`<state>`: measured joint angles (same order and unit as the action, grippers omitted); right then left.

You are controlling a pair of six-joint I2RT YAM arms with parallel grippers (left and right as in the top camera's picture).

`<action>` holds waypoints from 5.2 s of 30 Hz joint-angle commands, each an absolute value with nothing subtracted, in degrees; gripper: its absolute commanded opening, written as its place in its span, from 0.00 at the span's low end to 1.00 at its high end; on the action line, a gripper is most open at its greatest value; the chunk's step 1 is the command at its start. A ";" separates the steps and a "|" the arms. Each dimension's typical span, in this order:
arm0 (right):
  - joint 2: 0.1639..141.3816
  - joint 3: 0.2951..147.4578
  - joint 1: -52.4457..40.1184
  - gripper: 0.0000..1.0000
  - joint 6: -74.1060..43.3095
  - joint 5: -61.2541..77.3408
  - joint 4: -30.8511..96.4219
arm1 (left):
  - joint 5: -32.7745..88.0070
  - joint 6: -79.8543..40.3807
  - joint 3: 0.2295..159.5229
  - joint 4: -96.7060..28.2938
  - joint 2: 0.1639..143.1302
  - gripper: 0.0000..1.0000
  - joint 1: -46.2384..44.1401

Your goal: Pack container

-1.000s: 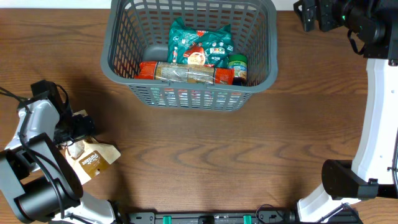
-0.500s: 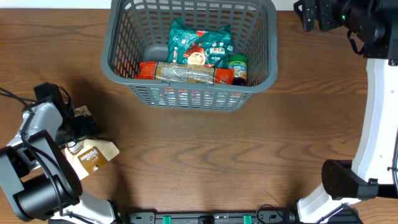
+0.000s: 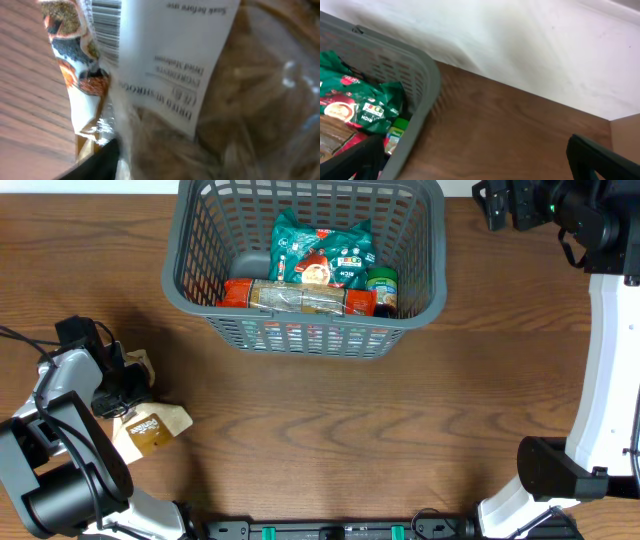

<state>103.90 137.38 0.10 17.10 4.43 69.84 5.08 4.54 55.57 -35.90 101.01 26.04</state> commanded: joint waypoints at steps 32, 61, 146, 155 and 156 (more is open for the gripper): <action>104.18 137.08 0.45 0.99 16.32 4.08 73.95 | 10.90 23.77 115.09 -56.55 85.78 0.05 2.94; 104.18 137.08 0.45 0.99 16.29 4.08 78.91 | 9.45 68.29 115.09 -47.75 119.11 0.68 -12.58; 49.52 37.69 -5.45 0.99 -13.69 -12.01 31.14 | 2.52 28.03 40.23 -28.82 45.36 0.98 4.64; 49.52 37.69 -5.45 0.99 -13.69 -12.01 31.16 | 2.55 28.03 40.23 -29.69 46.04 0.99 4.64; 49.52 37.69 -5.45 0.99 -13.69 -12.01 31.16 | 2.52 28.03 40.23 -29.69 46.04 0.98 4.64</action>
